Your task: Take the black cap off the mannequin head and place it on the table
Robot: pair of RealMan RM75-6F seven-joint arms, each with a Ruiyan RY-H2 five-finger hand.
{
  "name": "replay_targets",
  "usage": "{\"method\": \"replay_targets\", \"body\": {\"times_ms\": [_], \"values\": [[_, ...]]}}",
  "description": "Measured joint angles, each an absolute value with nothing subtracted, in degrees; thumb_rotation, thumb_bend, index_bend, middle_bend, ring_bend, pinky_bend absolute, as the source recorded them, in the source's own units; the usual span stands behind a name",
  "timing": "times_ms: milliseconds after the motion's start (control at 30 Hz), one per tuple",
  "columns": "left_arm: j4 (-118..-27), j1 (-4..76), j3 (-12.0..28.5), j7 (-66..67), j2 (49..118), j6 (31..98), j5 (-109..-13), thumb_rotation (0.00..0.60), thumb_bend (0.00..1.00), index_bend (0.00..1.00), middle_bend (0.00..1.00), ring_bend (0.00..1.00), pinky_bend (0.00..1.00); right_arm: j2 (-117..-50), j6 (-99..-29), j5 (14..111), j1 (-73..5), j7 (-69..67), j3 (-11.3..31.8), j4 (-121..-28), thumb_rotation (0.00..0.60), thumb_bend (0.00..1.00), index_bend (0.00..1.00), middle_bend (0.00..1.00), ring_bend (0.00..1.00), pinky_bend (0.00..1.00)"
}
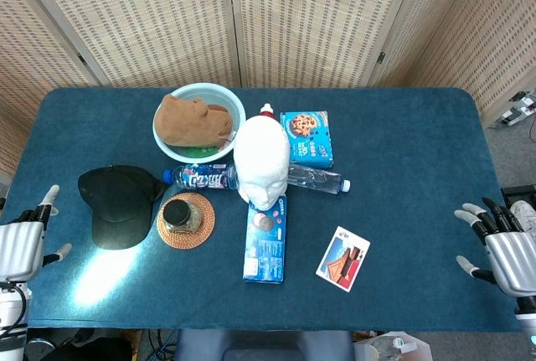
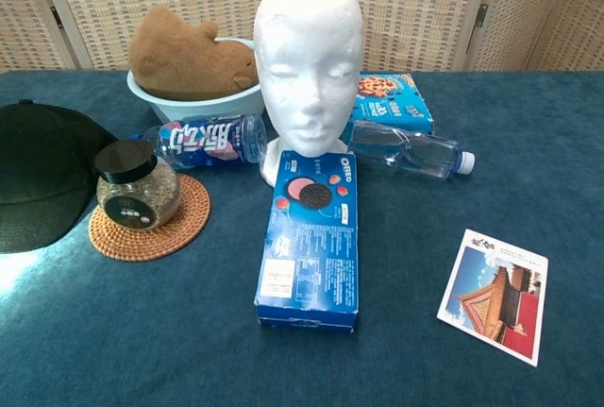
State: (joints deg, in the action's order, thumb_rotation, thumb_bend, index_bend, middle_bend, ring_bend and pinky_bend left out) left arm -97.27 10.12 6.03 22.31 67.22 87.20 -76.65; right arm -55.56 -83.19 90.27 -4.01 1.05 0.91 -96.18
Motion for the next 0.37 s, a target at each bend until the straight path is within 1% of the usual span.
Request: {"method": "replay_targets", "body": {"times_ms": [133, 367], "values": [[-99.3, 9.1, 5.0, 22.3, 66.8, 87.5, -77.0, 0.600, 0.04, 0.07, 0.33, 0.35, 0.52, -55.9, -82.9, 90.8, -4.4, 1.5, 0.8, -96.0, 0.600, 0.19, 0.24, 0.22, 0.07, 0.15], [-99.9, 8.7, 3.9, 17.9, 66.9, 86.5, -79.6, 0.600, 0.04, 0.07, 0.33, 0.35, 0.52, -57.1, -84.6, 93.4, -4.4, 1.7, 0.5, -95.0, 0.600, 0.19, 0.24, 0.23, 0.09, 0.15]]}}
